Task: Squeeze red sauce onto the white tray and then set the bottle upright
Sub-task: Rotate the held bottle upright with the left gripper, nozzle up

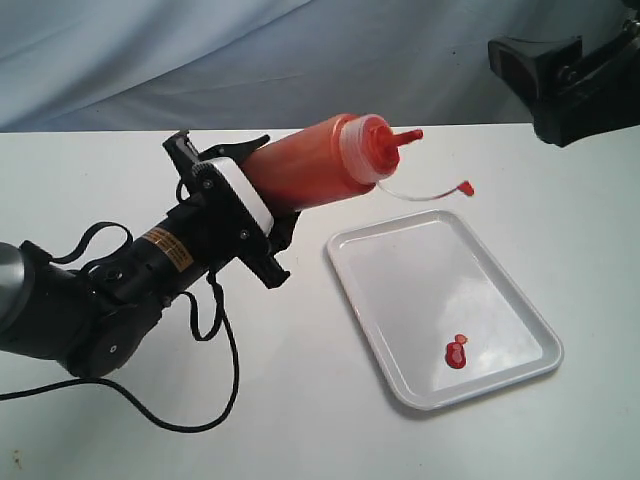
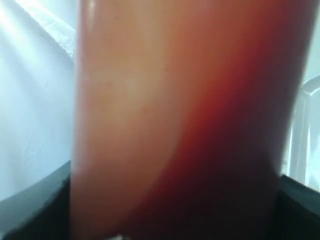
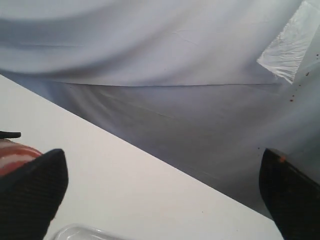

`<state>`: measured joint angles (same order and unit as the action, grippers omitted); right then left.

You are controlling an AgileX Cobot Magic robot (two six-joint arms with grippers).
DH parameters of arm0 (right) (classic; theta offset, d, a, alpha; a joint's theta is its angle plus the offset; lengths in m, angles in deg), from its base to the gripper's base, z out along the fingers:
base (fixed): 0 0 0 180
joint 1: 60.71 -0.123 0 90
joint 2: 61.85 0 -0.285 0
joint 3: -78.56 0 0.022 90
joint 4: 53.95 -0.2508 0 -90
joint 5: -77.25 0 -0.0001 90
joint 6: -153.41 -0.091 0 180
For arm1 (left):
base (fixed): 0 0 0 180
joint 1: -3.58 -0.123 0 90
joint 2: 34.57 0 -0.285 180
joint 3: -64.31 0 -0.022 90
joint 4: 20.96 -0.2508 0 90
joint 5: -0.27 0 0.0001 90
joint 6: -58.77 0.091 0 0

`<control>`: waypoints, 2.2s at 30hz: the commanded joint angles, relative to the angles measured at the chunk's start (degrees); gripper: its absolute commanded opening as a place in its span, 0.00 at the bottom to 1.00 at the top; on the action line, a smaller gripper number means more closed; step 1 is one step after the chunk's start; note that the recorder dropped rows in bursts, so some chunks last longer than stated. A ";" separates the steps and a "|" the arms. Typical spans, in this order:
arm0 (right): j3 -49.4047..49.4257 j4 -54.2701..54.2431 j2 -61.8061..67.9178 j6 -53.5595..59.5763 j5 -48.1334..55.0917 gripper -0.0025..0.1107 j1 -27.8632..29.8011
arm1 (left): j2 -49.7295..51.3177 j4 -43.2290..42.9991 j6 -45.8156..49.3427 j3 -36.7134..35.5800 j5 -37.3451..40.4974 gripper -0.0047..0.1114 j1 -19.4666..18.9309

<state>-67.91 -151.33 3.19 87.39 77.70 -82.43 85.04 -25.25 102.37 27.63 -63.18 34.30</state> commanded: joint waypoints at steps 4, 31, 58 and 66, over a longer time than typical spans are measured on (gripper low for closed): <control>0.53 -0.70 -0.33 -0.52 3.52 0.86 0.47 | -1.36 -2.99 -22.97 -3.86 -6.52 0.04 -4.05; 1.73 -0.70 -0.09 -0.52 8.67 0.86 0.47 | -1.36 -46.13 -58.56 -4.55 -6.52 0.04 -24.09; 2.55 -2.56 29.12 1.20 21.88 0.81 0.47 | -1.36 -57.59 -59.98 -4.55 -6.52 0.04 -27.87; 1.52 -2.56 29.67 1.62 24.92 0.81 0.47 | -1.36 -58.88 -59.86 -4.55 -6.52 0.04 -27.87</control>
<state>-65.47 -153.55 32.86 88.38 99.99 -82.43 84.96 -83.96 43.10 23.03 -65.75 6.64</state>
